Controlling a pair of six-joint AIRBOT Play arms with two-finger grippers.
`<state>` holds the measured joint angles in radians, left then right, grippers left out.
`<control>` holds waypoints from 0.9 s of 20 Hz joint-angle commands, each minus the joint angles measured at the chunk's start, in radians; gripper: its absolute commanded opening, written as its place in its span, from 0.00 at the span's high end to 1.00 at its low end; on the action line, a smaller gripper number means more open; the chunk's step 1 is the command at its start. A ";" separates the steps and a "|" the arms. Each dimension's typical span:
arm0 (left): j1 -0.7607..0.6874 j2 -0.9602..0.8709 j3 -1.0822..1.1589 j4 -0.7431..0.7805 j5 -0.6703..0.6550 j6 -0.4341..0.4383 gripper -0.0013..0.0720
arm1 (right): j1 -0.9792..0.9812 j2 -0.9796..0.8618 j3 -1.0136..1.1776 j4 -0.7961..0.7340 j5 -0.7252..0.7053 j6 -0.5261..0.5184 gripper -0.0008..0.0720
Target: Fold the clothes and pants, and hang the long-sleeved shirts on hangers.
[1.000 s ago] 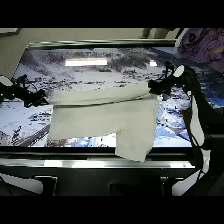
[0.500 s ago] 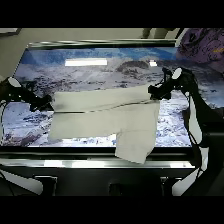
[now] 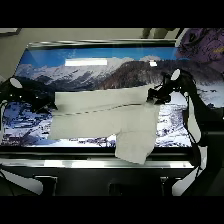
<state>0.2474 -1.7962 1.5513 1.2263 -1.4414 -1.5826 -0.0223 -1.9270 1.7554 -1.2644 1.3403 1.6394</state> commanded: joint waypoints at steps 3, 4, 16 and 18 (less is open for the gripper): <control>0.047 0.119 0.003 0.117 -0.013 0.001 0.20 | -0.013 0.101 0.006 -0.042 0.075 -0.053 0.22; 0.062 0.153 0.003 0.147 -0.018 0.004 0.20 | -0.032 0.137 0.006 -0.025 0.075 -0.066 0.22; 0.480 0.630 -0.670 -0.195 0.167 0.066 0.20 | -0.468 0.651 -0.804 0.354 0.029 -0.375 0.23; 0.480 0.645 -0.719 -0.195 0.171 0.066 0.20 | -0.465 0.660 -0.893 0.355 0.029 -0.388 0.23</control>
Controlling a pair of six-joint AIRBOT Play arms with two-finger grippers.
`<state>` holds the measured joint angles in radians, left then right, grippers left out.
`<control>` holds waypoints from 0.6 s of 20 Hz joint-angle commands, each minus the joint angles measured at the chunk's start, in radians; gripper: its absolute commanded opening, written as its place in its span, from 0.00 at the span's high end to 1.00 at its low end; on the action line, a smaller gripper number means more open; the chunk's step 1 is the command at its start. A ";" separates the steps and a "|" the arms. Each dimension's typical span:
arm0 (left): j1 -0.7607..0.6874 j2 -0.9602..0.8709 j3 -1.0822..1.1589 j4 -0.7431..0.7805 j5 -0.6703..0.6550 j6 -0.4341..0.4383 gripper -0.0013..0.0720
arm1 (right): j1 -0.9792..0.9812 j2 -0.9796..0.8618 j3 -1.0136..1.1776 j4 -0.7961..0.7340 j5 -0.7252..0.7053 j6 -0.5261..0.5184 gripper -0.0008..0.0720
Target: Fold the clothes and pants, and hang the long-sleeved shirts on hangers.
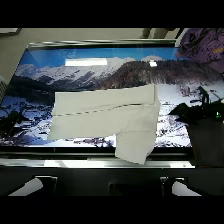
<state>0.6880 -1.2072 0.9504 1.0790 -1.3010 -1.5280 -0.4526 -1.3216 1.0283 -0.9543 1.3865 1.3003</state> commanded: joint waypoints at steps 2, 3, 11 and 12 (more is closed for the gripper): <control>0.032 0.056 -0.136 -0.050 0.031 0.014 0.20 | -0.035 0.054 -0.243 0.048 -0.032 -0.063 0.23; 0.026 0.056 -0.136 -0.050 0.031 0.019 0.20 | -0.035 0.054 -0.272 0.046 -0.037 -0.066 0.23; 0.019 0.055 -0.136 -0.051 0.038 0.026 0.20 | -0.035 0.054 -0.460 0.007 -0.002 -0.050 0.24; 0.019 0.055 -0.136 -0.051 0.038 0.026 0.20 | -0.035 0.054 -0.476 0.008 -0.010 -0.050 0.25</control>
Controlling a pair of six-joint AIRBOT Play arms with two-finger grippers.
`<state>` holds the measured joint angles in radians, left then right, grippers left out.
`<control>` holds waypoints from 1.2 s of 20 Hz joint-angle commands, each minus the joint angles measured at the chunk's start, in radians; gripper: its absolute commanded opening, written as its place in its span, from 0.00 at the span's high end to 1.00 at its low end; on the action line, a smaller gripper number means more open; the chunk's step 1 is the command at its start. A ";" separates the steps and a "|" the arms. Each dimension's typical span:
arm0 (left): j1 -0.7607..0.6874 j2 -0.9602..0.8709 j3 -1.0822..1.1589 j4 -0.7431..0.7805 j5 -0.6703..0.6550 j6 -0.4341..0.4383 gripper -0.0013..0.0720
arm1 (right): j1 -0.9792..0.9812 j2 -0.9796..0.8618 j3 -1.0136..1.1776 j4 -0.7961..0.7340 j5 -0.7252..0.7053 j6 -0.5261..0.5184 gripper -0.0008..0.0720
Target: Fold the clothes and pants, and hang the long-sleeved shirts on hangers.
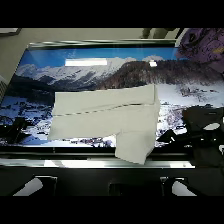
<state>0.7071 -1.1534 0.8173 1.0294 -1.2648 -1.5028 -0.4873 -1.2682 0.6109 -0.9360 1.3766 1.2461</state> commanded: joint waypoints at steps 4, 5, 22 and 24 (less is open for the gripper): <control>0.000 0.001 -0.003 -0.001 0.002 0.004 0.20 | 0.000 0.001 -0.110 0.032 -0.046 0.002 0.25; 0.000 0.001 -0.003 -0.001 0.003 0.003 0.20 | 0.000 0.001 -0.121 0.057 -0.061 -0.005 0.28; 0.000 -0.001 -0.003 0.000 0.029 0.003 0.20 | 0.000 0.001 -0.219 0.168 -0.154 -0.061 0.60; 0.000 -0.001 -0.003 0.002 0.033 0.003 0.20 | 0.000 0.001 -0.219 0.169 -0.157 -0.079 0.81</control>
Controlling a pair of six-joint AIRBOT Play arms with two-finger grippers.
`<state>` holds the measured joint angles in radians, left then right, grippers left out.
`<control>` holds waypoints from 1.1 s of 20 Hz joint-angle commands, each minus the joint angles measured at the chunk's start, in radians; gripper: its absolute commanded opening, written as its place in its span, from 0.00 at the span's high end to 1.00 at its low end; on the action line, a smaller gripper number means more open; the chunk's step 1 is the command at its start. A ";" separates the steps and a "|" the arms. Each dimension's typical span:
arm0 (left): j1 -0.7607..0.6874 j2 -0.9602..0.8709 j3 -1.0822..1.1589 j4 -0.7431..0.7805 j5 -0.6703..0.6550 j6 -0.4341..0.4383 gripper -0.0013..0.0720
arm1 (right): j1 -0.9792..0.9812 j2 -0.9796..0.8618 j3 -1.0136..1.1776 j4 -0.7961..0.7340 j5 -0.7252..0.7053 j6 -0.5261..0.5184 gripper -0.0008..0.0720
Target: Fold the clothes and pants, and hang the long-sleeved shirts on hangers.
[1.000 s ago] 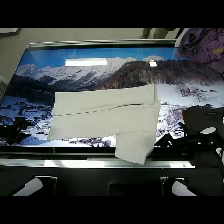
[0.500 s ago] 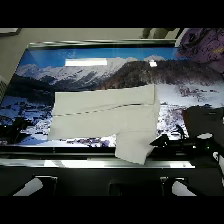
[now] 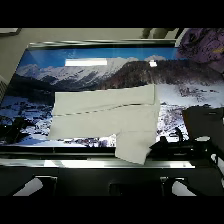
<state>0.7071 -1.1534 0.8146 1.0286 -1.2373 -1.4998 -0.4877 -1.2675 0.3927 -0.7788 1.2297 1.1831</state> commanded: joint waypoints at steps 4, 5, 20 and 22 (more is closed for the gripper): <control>0.000 -0.001 -0.020 0.003 0.004 0.045 0.20 | 0.000 0.000 0.000 0.011 -0.020 -0.038 0.93; 0.000 -0.001 -0.042 0.003 0.002 0.077 0.20 | 0.000 0.000 0.000 0.014 -0.023 -0.039 0.93; -0.014 -0.054 -0.230 -0.087 0.080 0.245 0.20 | 0.000 0.000 0.000 0.039 -0.024 -0.058 0.93; -0.029 -0.065 -0.230 -0.092 0.105 0.244 0.27 | 0.000 0.000 0.000 0.040 -0.022 -0.058 0.93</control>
<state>0.6914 -1.2026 0.5877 0.9558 -1.1683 -1.2652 -0.4877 -1.2682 0.3923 -0.7418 1.2018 1.1255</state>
